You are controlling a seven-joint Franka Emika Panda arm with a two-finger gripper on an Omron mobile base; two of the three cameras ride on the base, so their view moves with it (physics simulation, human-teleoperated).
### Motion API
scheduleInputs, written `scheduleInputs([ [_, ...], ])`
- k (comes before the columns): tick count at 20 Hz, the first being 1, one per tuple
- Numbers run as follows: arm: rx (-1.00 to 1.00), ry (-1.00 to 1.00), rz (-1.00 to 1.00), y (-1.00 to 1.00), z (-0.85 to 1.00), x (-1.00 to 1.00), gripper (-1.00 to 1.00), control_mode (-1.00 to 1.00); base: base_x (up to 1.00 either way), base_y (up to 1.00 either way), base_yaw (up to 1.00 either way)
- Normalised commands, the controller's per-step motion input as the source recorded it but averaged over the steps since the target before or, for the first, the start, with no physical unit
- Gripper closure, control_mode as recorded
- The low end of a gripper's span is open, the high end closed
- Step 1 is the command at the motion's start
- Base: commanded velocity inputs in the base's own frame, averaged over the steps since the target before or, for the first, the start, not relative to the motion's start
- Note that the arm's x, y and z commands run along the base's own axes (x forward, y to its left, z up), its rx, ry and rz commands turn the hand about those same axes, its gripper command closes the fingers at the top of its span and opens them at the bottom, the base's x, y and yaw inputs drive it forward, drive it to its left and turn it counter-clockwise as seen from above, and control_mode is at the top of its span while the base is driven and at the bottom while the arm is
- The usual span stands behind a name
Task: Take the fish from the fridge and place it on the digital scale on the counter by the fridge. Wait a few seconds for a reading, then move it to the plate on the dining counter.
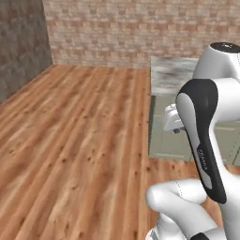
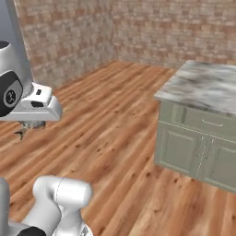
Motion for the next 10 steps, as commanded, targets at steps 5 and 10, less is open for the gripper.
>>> scheduleInputs([
  [5, 0.0, 0.0, 0.0, 0.0, 0.0, 0.0, 1.0, 1.0, 1.0, -0.06, -0.37],
  [10, 0.0, 0.0, 0.0, 0.0, 0.0, 0.0, 1.0, 1.0, 1.0, 0.08, -0.3],
])
